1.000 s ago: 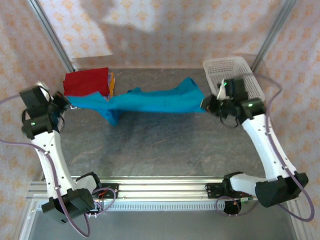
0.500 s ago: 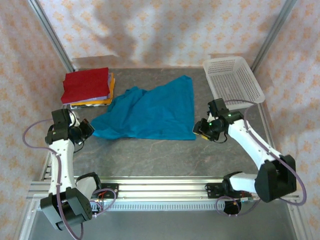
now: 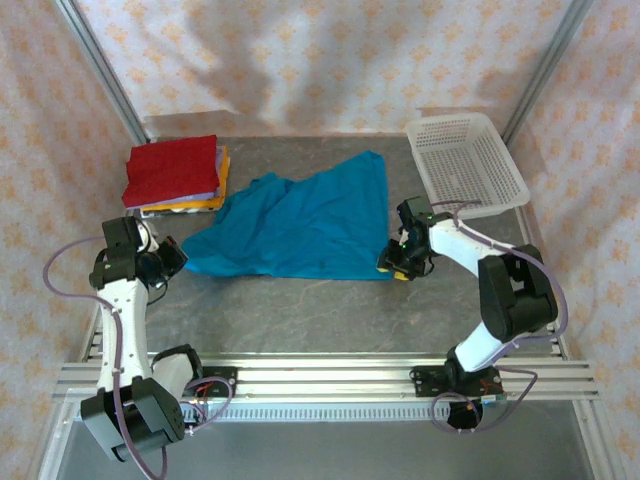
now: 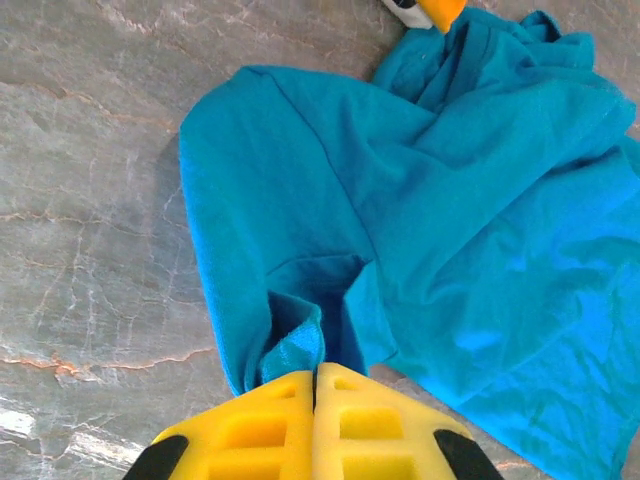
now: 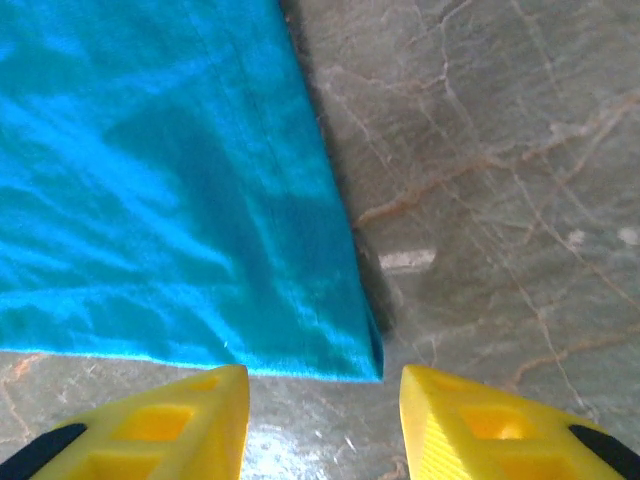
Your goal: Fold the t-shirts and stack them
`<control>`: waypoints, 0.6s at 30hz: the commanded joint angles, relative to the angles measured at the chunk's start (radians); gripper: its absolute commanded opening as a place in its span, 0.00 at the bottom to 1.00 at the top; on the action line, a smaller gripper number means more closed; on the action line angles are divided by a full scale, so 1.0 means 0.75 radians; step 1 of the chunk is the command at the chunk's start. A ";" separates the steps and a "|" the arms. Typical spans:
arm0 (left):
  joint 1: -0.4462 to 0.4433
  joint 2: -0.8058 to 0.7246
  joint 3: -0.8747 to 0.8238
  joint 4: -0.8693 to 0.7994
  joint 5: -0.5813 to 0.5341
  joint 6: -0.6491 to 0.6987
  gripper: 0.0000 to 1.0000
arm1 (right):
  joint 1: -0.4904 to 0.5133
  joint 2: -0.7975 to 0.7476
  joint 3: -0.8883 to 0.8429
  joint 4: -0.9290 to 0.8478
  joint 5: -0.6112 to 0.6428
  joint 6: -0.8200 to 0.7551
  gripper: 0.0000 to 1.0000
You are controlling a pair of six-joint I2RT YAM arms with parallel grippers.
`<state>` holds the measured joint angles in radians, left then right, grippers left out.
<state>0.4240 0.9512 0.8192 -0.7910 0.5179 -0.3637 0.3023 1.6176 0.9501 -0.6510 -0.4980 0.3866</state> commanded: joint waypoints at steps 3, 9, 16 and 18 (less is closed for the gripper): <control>-0.007 0.029 0.116 -0.023 -0.026 0.050 0.00 | 0.008 0.090 0.042 0.064 -0.019 -0.029 0.41; -0.007 0.053 0.229 -0.042 -0.016 0.057 0.00 | 0.008 0.074 0.120 0.035 -0.003 -0.011 0.02; -0.009 0.037 0.380 -0.133 0.023 0.069 0.00 | -0.024 -0.356 0.182 -0.189 0.310 0.008 0.00; -0.011 0.016 0.392 -0.145 0.043 0.064 0.00 | -0.064 -0.477 0.203 -0.275 0.363 0.011 0.00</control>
<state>0.4240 0.9890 1.0828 -0.8379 0.5220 -0.3313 0.2863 1.3766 1.0588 -0.7261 -0.3611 0.3836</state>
